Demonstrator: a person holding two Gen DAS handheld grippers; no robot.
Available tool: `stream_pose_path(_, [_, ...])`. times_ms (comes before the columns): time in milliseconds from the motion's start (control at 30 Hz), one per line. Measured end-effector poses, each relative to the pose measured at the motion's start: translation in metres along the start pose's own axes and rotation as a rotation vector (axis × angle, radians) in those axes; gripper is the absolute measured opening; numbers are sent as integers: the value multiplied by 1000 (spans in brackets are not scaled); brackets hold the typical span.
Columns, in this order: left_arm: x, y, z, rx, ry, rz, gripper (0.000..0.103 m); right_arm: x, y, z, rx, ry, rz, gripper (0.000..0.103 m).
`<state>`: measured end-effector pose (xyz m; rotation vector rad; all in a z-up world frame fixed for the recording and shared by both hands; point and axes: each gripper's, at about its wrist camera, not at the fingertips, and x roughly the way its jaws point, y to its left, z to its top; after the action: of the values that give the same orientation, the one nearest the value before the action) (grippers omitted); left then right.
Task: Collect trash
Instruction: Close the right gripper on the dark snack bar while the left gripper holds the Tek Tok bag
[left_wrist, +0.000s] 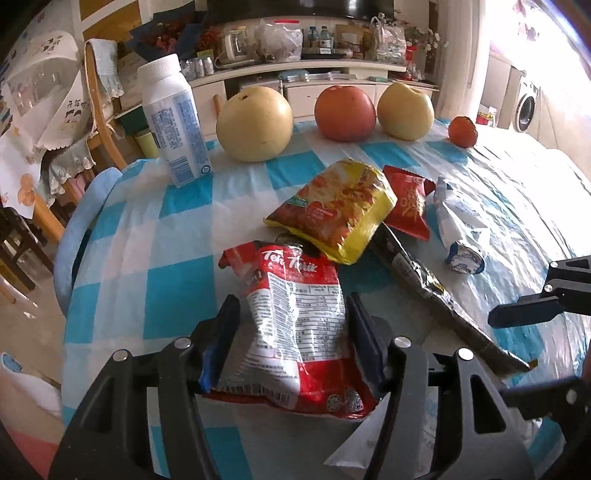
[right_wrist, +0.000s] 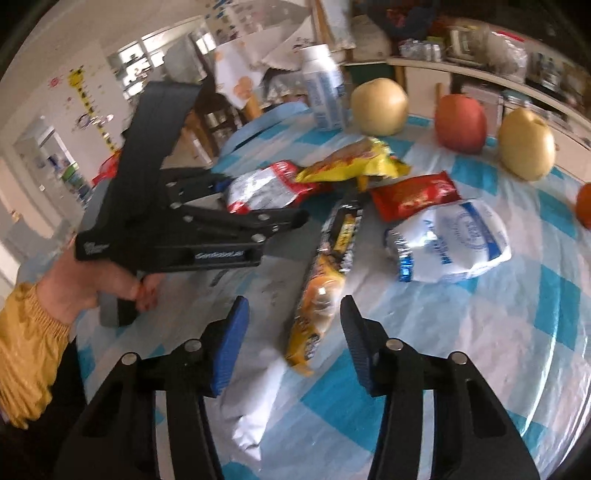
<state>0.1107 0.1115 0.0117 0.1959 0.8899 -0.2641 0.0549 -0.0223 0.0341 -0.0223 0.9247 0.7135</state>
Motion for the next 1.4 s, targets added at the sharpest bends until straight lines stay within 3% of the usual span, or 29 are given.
stream_pose_path(100, [0, 0, 0, -7, 0, 4, 60, 7, 3, -2, 7, -4, -27, 43])
stream_pose_path(267, [-1, 1, -1, -44, -2, -26, 43, 7, 4, -2, 30, -19, -43, 33])
stream_pose_path(400, [-4, 4, -5, -83, -6, -35, 42, 4, -7, -3, 99, -21, -7, 21])
stream_pose_path(500, [-9, 6, -11, -106, -9, -39, 42, 0, -12, -5, 114, -24, -37, 14])
stream_pose_path(800, [-29, 7, -31, -158, -22, -66, 42, -10, -11, -11, 163, -48, -21, 12])
stream_pose_path(1100, [-65, 15, -52, -246, -109, -109, 42, -30, -11, -20, 249, -97, 51, 11])
stream_pose_path(1200, [-80, 16, -60, -269, -135, -123, 36, -36, -11, -24, 290, -114, 90, 11])
stream_pose_path(1233, [-85, 16, -62, -275, -144, -130, 30, -38, -11, -25, 300, -121, 102, 11])
stream_pose_path(1400, [-103, 20, -71, -299, -180, -142, 29, -50, -5, -31, 336, -147, 133, 11])
